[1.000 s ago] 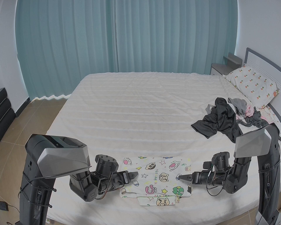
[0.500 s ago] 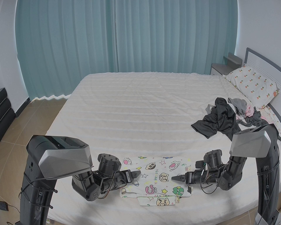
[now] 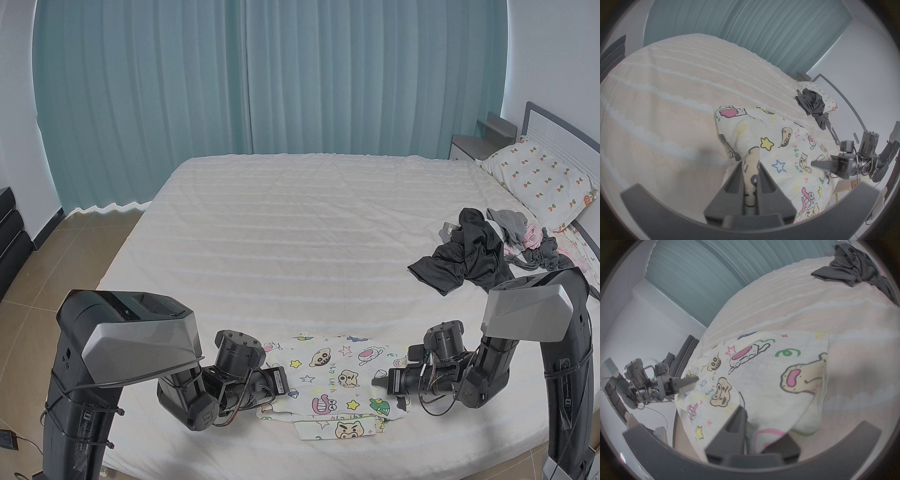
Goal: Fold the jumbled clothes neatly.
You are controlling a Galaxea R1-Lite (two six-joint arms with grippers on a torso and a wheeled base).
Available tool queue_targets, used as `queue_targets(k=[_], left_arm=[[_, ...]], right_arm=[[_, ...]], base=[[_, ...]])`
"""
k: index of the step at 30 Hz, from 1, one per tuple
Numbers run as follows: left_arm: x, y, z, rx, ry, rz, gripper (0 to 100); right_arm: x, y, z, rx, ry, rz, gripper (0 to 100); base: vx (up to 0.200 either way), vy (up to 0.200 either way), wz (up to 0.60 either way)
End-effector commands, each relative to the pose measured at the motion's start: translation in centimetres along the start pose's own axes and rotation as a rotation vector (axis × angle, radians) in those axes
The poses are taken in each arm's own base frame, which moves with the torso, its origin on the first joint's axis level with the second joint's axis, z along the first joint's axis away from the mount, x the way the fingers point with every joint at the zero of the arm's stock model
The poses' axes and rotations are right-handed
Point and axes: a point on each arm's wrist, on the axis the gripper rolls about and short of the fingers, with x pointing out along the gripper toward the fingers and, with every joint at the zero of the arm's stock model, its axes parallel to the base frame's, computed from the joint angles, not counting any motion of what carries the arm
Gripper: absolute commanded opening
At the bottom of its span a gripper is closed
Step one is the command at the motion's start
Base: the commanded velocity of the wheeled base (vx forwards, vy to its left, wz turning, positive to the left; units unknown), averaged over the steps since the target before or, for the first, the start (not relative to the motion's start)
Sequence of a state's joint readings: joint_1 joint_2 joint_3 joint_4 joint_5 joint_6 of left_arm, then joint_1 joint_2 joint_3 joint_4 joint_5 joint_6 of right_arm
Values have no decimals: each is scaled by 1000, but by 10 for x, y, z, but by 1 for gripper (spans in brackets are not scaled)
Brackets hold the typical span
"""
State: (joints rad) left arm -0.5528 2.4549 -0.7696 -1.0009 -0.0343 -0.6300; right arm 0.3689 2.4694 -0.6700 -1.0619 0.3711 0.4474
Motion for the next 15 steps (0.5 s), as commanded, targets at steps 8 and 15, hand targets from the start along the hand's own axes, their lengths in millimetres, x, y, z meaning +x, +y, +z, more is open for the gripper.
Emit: queue_targets(k=[8,15], left_arm=[[-28,-13,11,-70,-28,-32,0],[-41,-20,8,-63,-23,-50,0]], right_arm=[[-25,14,7,83,-15,95,0],[-31,16,9,114,-21,97,0]], base=[[0,0,0],[0,-29,0]])
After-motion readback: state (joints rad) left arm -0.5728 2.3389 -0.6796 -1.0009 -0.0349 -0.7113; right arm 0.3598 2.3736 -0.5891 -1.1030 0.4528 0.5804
